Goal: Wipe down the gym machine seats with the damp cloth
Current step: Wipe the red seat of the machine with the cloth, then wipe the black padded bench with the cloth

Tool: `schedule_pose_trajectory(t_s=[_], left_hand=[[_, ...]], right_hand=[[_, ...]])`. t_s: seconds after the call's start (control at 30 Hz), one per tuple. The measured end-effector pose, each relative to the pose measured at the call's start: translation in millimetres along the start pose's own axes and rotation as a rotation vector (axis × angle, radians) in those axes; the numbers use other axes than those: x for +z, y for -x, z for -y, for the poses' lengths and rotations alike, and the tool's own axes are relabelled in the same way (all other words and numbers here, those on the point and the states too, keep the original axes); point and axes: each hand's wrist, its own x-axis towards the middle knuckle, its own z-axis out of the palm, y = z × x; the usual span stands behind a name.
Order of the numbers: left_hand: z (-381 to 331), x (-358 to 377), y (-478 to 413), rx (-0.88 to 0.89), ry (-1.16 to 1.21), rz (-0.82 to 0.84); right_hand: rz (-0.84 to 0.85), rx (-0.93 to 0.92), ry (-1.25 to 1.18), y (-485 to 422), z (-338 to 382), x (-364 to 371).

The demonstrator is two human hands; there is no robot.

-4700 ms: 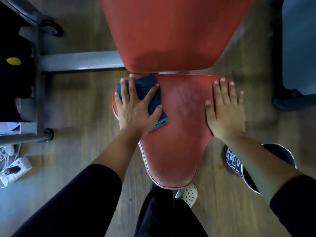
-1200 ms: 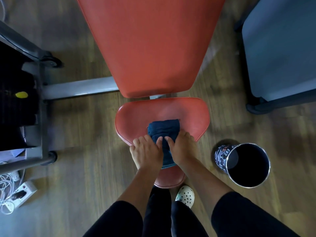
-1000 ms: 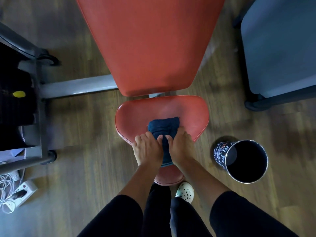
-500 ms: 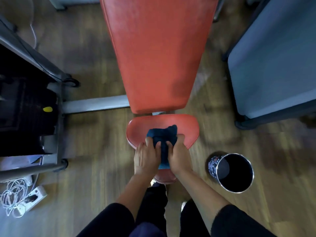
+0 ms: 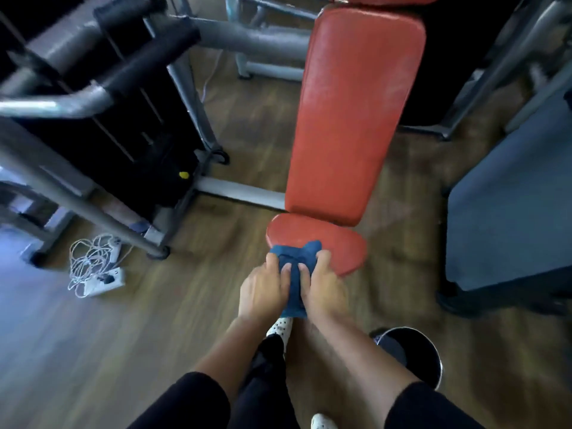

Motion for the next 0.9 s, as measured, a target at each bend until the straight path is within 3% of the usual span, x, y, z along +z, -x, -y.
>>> schedule_pose_trajectory(t_s=[0.4, 0.6, 0.9], left_hand=[[46.3, -35.6, 220.0, -0.442, 0.141, -0.226], [111.4, -70.8, 301.2, -0.659, 0.144, -0.392], [245.5, -122.0, 404.6, -0.829, 0.177, -0.540]], right_hand=[[0.257, -0.400, 0.097, 169.6, 33.9, 25.1], [0.401, -0.608, 0.163, 238.6, 97.3, 76.3], [0.491, -0.858, 0.239, 346.2, 198.5, 188.2]])
